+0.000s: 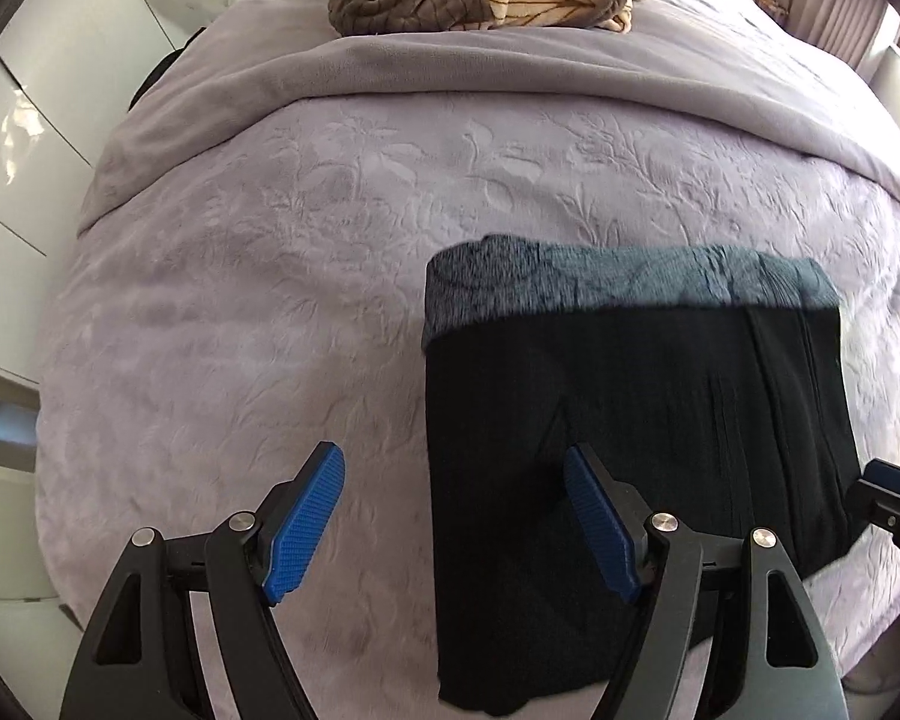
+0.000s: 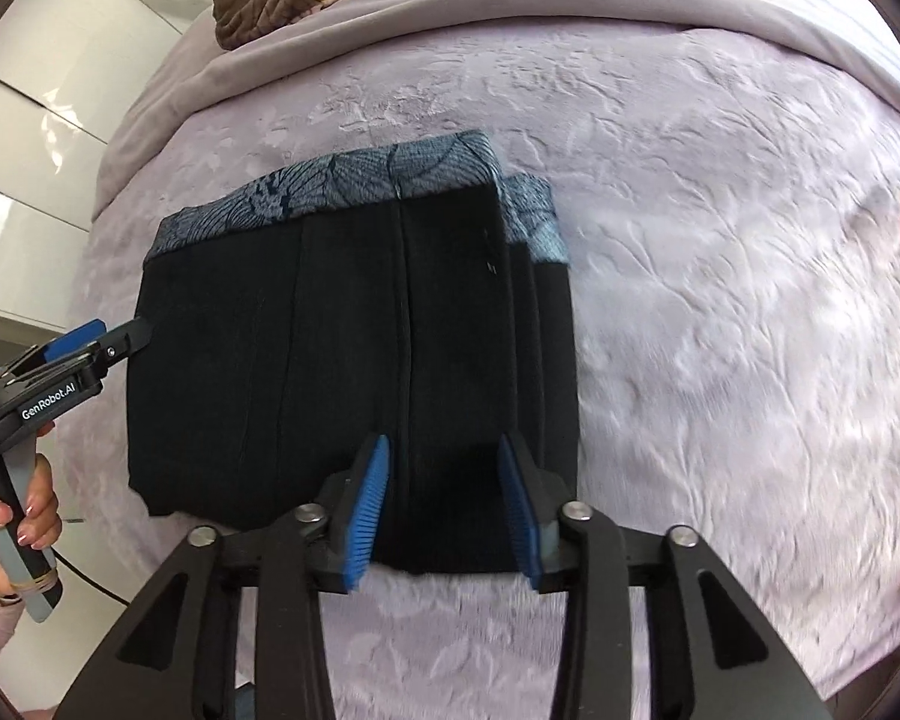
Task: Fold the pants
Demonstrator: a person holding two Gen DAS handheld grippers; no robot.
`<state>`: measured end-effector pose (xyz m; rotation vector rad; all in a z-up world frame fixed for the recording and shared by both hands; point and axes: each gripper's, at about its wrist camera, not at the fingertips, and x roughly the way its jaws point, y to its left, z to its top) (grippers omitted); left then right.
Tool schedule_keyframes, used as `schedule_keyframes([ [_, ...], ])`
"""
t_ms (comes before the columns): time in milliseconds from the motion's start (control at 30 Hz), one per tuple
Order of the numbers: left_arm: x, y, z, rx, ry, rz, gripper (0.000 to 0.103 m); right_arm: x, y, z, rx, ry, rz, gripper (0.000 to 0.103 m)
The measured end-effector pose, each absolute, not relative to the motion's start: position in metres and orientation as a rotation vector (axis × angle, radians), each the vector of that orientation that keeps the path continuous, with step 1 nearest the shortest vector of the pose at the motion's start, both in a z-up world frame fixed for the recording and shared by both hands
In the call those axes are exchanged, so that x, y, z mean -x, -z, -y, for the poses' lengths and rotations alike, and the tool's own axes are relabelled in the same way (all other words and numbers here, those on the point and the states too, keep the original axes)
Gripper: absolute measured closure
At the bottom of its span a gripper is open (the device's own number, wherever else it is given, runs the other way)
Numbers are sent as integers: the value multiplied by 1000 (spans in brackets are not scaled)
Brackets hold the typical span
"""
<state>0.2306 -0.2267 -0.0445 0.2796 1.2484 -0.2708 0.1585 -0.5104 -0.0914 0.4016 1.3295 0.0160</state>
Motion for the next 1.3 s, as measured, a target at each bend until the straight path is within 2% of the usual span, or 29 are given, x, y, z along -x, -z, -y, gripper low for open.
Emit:
schedule_keyframes([
  [33,-227,42,225,-281,274,-1248,10,-154,90,509,-417,-13,-1332,50],
  [67,-224,40,223,-279,275,-1246,3,-149,89,509,-428,-12,-1331,50],
  [100,-219,36,222,-277,276,-1236,1,-145,87,509,-441,-11,-1331,50],
  [367,-199,30,227,-315,303,-1277,1,-114,85,505,-518,-14,-1357,36],
  [433,-195,29,227,-315,307,-1292,1,-109,85,504,-531,-13,-1361,24],
  [600,-182,30,228,-317,315,-1334,1,-97,83,503,-520,7,-1362,18],
  [933,-156,28,230,-335,371,-1389,1,-84,75,500,-517,3,-1373,17],
  [1300,-151,6,231,-301,284,-1367,1,-93,48,517,-504,-35,-1321,16],
])
